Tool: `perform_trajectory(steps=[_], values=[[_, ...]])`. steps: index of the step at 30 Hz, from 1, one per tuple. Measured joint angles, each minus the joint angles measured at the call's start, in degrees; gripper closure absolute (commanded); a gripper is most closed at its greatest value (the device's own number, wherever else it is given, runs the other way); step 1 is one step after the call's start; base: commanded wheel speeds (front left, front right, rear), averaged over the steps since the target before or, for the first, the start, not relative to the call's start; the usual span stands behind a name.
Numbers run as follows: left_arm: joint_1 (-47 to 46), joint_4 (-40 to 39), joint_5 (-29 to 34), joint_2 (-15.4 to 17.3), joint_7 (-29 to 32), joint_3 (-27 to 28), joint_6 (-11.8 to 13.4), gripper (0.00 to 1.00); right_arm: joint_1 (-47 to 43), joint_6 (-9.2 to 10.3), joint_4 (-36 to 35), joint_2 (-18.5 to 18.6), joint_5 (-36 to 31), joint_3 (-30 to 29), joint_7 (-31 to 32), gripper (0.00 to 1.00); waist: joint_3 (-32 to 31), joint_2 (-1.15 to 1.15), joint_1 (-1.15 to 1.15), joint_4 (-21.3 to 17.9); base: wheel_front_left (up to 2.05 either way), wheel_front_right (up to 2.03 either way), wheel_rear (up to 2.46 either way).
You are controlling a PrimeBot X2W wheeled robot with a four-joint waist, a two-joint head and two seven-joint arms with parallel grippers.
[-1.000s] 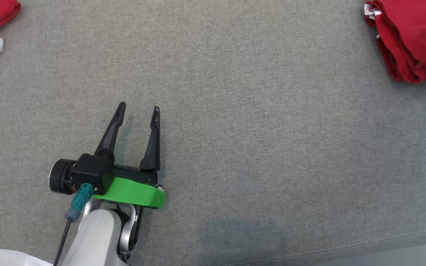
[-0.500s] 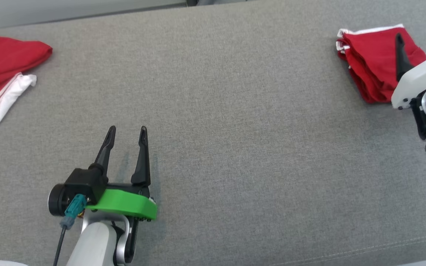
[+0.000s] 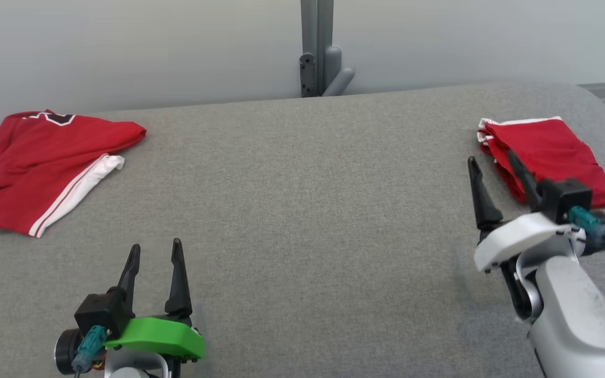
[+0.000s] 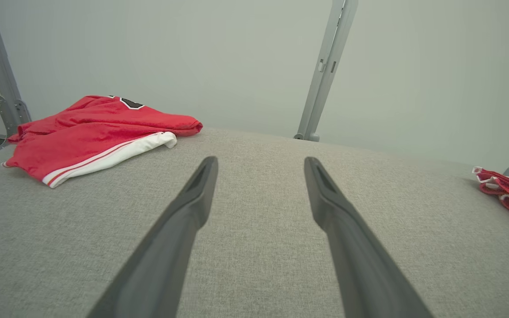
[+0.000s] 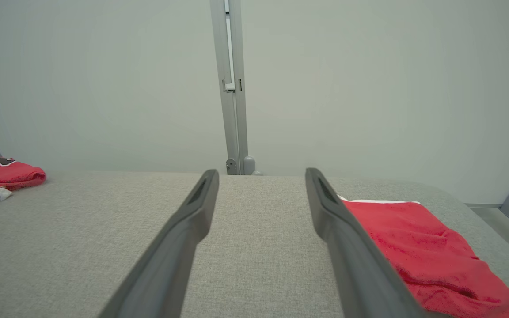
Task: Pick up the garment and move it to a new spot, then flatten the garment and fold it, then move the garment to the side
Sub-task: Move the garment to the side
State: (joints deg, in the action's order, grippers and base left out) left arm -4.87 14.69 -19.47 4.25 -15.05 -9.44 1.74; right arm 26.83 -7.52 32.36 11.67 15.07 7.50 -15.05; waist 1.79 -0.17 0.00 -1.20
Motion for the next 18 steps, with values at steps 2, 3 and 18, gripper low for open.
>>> perform_trajectory(steps=[2,3,18], values=[[0.38,-0.13,0.04,-0.11,-0.05,0.51,0.01,0.00,-3.94,0.00,-3.70,-1.90,-1.58,-1.37,0.00,0.00,-0.99,0.00,0.00,0.82,0.00,0.00,0.00],[0.62,-0.12,0.14,-0.13,-0.09,0.66,-0.01,0.00,-5.88,0.00,-5.38,-2.98,-2.24,-2.20,0.00,0.00,-1.36,0.00,0.00,1.29,0.00,0.00,0.00],[1.46,1.08,1.98,-0.88,-0.09,1.36,-1.21,0.00,-23.03,0.00,-20.84,-8.73,-4.70,-9.21,0.26,0.00,-2.62,0.00,0.00,4.03,0.00,0.00,0.00]])
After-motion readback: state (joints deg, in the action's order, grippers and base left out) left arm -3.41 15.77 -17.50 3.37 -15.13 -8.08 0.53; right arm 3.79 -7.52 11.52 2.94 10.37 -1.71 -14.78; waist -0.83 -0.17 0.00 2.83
